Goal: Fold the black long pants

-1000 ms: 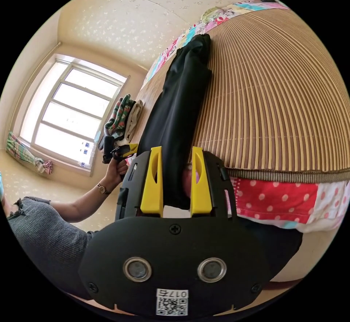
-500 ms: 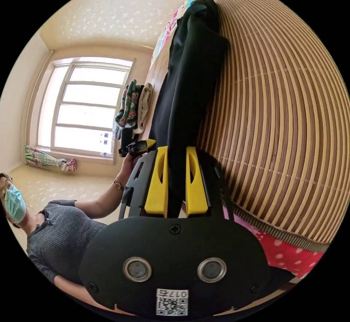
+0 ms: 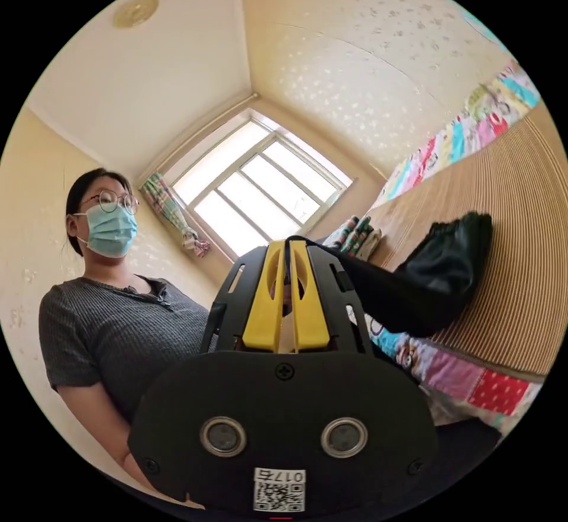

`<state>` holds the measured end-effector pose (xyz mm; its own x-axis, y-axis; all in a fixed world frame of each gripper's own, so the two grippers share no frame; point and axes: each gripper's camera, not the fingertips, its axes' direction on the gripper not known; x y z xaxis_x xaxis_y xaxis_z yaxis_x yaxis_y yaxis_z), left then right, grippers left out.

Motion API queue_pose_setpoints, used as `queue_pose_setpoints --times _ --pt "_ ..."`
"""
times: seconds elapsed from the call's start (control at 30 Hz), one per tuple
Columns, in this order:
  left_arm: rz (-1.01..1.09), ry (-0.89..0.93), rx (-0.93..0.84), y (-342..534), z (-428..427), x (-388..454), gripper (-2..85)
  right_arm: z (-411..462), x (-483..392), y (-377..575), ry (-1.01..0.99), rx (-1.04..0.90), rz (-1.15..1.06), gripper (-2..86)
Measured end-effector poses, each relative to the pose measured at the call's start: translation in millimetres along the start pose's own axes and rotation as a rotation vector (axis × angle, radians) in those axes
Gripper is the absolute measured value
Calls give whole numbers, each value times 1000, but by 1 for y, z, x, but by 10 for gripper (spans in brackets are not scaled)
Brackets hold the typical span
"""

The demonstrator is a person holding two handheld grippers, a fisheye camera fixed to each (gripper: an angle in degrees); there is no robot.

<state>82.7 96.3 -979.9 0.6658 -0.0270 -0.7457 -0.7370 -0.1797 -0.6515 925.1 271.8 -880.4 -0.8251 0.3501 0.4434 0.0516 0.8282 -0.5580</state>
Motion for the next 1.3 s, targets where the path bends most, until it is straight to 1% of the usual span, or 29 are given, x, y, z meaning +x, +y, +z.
queue_pose_setpoints --times 0.03,0.1,0.17,0.23,0.33,0.47,0.5,0.57,0.6,0.67,0.7,0.73,0.77,0.83,0.9,0.97,1.07,1.1,1.17,1.2,1.23,1.27,1.3 --pt "55 -4 11 -15 2 27 41 0 -23 -16 9 11 -41 16" --pt "143 24 44 -34 2 67 41 -2 -52 -37 -41 42 -98 16" --pt "216 51 67 -52 3 105 41 -1 -91 -60 -161 88 -189 16" --pt "299 46 80 -75 9 152 41 2 -119 -78 -214 112 -235 16" --pt "356 13 97 -96 18 196 41 5 -160 -105 -221 154 -284 16" --pt "401 -6 136 -119 28 212 41 14 -189 -136 -172 188 -349 16" --pt "389 -17 144 -129 30 204 41 16 -189 -140 -164 188 -353 16" --pt "329 -36 163 -144 33 179 41 27 -178 -158 -84 198 -340 15" --pt "285 -59 171 -155 35 155 41 31 -172 -163 -59 200 -328 14" --pt "194 -119 172 -173 37 108 41 50 -138 -186 94 192 -289 13" --pt "134 -169 164 -183 38 72 41 57 -127 -192 140 184 -274 13" --pt "76 -212 153 -192 39 36 41 70 -100 -205 227 163 -234 13" --pt "51 -233 150 -195 39 18 41 85 -70 -216 294 142 -193 12" --pt "-17 -300 136 -200 38 -48 41 107 -24 -230 373 106 -156 11" --pt "-45 -346 119 -194 37 -88 41 126 21 -236 408 88 -110 11" --pt "-103 -387 77 -175 37 -124 42 147 74 -224 448 76 -36 10" --pt "-158 -396 -1 -118 40 -161 43 166 116 -182 532 -14 14 11" --pt "-172 -363 -11 -87 37 -168 43 166 121 -169 527 -26 22 11" --pt "-201 -285 -12 -35 31 -170 43 157 125 -104 436 -32 21 12" --pt "-234 -250 -18 1 30 -168 44 153 124 -86 407 -32 25 12" --pt "-287 -243 -38 39 32 -167 44 145 122 -48 356 -35 44 12" --pt "-318 -249 -54 58 35 -167 44 139 119 -9 346 -49 78 13" --pt "-387 -277 -100 92 42 -169 45 136 118 9 361 -60 102 13"
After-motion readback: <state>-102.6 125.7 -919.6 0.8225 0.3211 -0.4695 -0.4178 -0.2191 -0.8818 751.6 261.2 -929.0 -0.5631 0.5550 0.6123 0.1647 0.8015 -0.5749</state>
